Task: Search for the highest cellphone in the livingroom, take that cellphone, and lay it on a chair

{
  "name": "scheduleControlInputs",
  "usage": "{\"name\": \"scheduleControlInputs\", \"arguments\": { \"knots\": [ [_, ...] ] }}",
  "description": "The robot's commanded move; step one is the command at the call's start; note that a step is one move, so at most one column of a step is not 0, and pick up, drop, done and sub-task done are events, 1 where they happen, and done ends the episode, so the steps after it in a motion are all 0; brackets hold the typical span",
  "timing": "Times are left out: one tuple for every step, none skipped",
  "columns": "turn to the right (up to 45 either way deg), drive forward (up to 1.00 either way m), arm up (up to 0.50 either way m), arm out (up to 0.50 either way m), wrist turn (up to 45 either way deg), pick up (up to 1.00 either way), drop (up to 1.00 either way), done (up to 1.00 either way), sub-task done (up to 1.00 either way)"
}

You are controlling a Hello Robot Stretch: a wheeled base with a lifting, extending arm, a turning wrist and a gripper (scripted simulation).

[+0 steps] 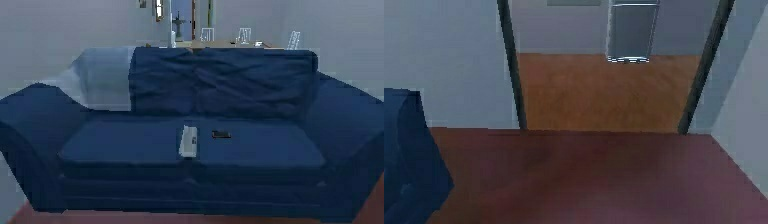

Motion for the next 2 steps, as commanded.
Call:
{"name": "scheduleControlInputs", "arguments": {
  "knots": [
    [0.0,0.35,0.00,0.00,0.0,0.00,0.00,0.00,0.00],
    [45.0,0.00,0.00,0.00,0.0,0.00,0.00,0.00,0.00]
  ]
}}
